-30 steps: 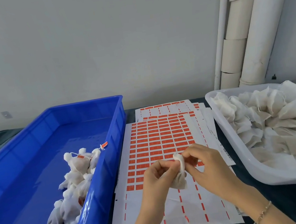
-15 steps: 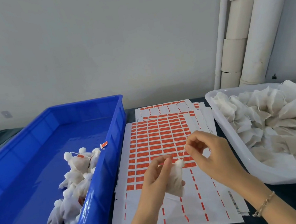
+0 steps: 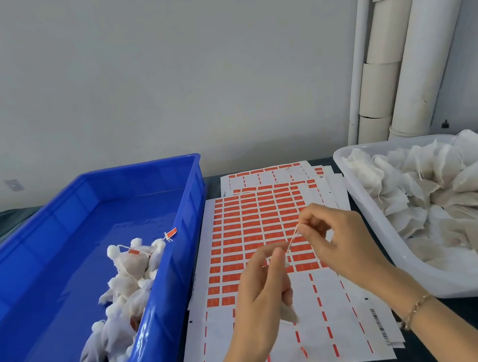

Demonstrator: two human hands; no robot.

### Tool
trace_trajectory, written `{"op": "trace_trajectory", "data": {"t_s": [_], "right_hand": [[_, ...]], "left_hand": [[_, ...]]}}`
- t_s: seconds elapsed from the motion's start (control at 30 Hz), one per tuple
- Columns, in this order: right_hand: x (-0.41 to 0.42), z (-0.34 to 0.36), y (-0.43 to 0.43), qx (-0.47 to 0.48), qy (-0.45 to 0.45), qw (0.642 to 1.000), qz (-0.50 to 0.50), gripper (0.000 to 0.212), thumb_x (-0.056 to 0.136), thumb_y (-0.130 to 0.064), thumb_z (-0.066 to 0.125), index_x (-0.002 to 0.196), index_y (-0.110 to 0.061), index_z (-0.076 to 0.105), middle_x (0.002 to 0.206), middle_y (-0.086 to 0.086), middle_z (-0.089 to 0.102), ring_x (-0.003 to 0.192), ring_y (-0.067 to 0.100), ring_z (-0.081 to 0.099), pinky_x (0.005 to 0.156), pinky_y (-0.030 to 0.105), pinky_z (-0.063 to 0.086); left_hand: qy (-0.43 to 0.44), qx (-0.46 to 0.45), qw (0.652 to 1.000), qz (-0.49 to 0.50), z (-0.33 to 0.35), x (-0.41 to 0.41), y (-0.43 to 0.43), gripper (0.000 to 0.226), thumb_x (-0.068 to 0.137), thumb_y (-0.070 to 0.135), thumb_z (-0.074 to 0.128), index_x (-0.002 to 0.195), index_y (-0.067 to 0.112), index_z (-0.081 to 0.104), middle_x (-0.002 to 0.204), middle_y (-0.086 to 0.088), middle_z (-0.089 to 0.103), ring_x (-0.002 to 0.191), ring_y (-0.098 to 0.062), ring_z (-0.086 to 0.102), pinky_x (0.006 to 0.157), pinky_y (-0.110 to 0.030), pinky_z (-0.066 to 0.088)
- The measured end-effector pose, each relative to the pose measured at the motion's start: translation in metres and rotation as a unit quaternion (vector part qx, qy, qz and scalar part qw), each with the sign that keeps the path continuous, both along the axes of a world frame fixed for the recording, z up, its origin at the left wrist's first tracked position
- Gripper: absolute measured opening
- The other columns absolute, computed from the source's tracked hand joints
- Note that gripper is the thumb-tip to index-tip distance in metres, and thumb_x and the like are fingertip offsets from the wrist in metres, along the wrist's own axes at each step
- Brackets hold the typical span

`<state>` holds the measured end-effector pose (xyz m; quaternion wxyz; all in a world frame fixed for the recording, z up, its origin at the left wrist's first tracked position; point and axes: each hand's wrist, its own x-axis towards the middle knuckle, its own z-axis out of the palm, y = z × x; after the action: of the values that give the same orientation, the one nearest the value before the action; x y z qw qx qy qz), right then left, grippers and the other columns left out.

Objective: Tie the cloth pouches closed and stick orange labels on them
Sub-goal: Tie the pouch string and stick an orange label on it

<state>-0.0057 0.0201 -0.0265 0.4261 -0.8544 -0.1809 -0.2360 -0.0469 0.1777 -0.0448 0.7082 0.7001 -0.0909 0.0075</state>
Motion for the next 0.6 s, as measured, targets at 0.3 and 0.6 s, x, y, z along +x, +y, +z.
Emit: {"op": "trace_trajectory", "data": {"t_s": [0.3,0.6], "right_hand": [[0.006,-0.032,-0.05,0.032,0.291,0.955,-0.046,0.013,0.095,-0.022,0.056,0.1,-0.034,0.058,0.111,-0.009,0.065,0.087,0.0,0.064,0.064,0.012,0.051],[0.0,-0.069,-0.05,0.131,0.408,0.896,-0.119,0.034,0.091,-0.022,0.063,0.118,-0.026,0.044,0.108,-0.004,0.063,0.086,0.006,0.064,0.059,0.018,0.047]], "left_hand": [[0.112,0.073,0.988,0.083,-0.049,0.024,0.005,0.017,0.095,0.026,0.053,0.088,0.02,0.068,0.05,0.009,0.056,0.044,-0.003,0.053,0.048,-0.014,0.045],[0.133,0.077,0.98,0.126,-0.085,0.026,0.0,0.017,0.094,0.035,0.055,0.086,0.027,0.068,0.06,0.013,0.065,0.051,-0.002,0.06,0.051,-0.007,0.044]]}}
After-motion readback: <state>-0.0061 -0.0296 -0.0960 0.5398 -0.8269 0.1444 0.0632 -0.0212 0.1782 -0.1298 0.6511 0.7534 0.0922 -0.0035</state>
